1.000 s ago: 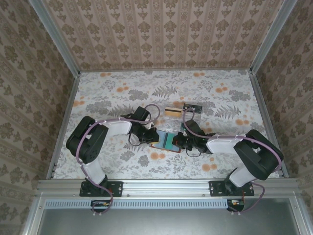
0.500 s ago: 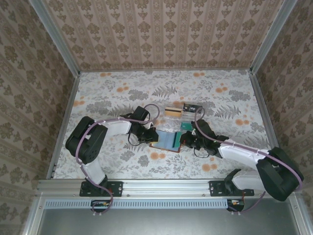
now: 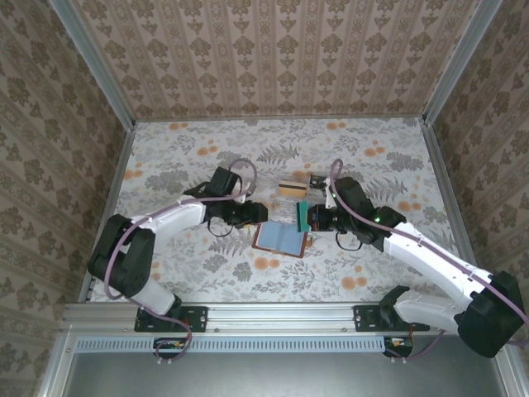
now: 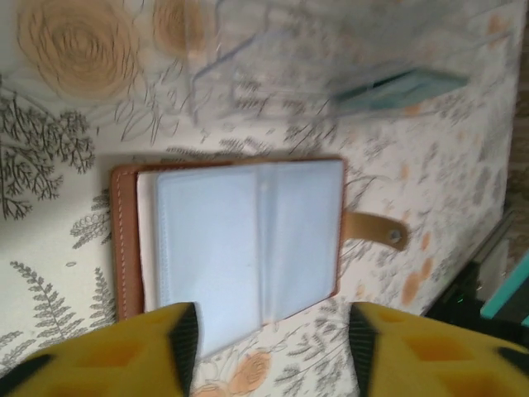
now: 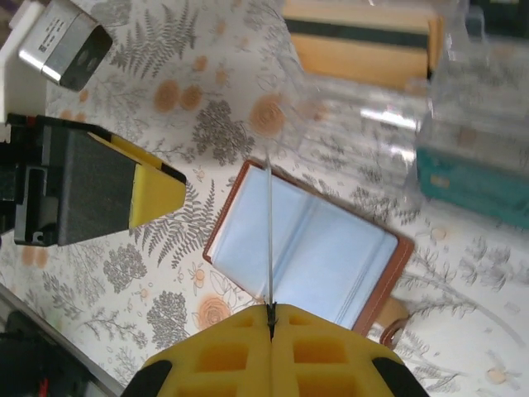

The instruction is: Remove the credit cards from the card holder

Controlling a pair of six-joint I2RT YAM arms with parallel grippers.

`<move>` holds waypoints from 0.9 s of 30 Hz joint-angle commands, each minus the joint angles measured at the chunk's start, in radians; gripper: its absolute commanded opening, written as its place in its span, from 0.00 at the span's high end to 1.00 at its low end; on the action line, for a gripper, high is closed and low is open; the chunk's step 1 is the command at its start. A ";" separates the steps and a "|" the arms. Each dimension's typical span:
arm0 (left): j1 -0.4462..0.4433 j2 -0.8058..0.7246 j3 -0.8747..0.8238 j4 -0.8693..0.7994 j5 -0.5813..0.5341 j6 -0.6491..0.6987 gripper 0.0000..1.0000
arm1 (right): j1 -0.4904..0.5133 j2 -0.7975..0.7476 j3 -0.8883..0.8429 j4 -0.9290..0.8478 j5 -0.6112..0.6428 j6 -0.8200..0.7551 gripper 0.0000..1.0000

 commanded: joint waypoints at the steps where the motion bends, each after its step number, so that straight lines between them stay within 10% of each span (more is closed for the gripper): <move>1: 0.032 -0.061 0.006 0.001 0.009 -0.012 0.27 | -0.006 0.052 0.117 -0.204 0.053 -0.213 1.00; 6: 0.082 -0.134 -0.029 0.016 0.010 -0.020 0.00 | -0.006 0.128 0.237 -0.297 0.074 -0.487 1.00; 27: 0.174 -0.257 -0.108 0.013 0.005 0.006 0.00 | 0.036 0.327 0.240 -0.294 0.375 -1.201 1.00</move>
